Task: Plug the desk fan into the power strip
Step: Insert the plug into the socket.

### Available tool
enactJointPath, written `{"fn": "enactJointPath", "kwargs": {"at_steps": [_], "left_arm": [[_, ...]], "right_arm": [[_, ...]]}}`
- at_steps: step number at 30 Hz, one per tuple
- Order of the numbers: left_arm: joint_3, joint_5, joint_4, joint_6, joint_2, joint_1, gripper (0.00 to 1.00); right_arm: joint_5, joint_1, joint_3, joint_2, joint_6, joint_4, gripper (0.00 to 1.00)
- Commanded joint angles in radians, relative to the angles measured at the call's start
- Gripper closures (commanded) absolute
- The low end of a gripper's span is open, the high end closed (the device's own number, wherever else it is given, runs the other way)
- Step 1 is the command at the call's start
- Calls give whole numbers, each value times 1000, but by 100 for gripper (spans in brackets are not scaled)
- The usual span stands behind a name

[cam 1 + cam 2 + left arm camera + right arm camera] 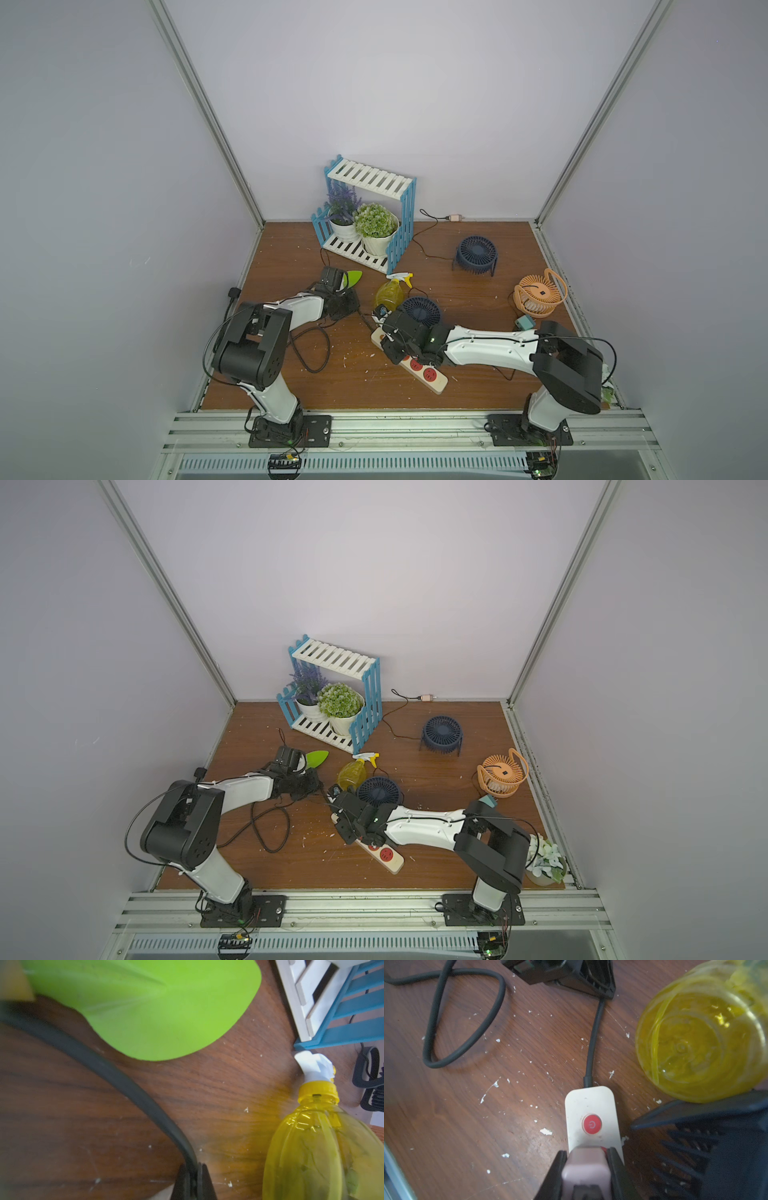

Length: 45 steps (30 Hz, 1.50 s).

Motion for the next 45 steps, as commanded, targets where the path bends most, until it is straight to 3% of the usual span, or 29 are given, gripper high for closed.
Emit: {"fn": "enactJointPath", "kwargs": {"at_steps": [1,6,10,15,18,23,26,29,39,45], "left_arm": [[-2,-156,43,36,15,57,100],[-12,-133,56,31,2,58,97],[-18,-101,71,34,-12,58,87],[-50,-91,71,45,-77,58,65],[-82,-100,56,58,-137,58,52],[-112,-105,-4,85,-232,58,29],[-136,-109,-36,87,-283,58,17],[-165,-85,-64,90,-352,58,12],[-276,-3,-178,144,-715,46,6],[-286,-16,-239,131,-814,-53,6]], "right_arm": [[-253,68,-172,220,86,-389,100],[-185,70,-26,101,50,-487,100],[-135,69,168,86,29,-532,73],[-108,75,321,25,61,-526,53],[-104,81,340,-40,75,-531,36],[-115,82,315,-172,98,-570,19],[-99,79,290,-255,109,-592,11],[-46,46,257,-342,118,-593,8],[45,-397,10,-618,187,-509,4],[13,-754,-160,-619,309,-482,2]]}}
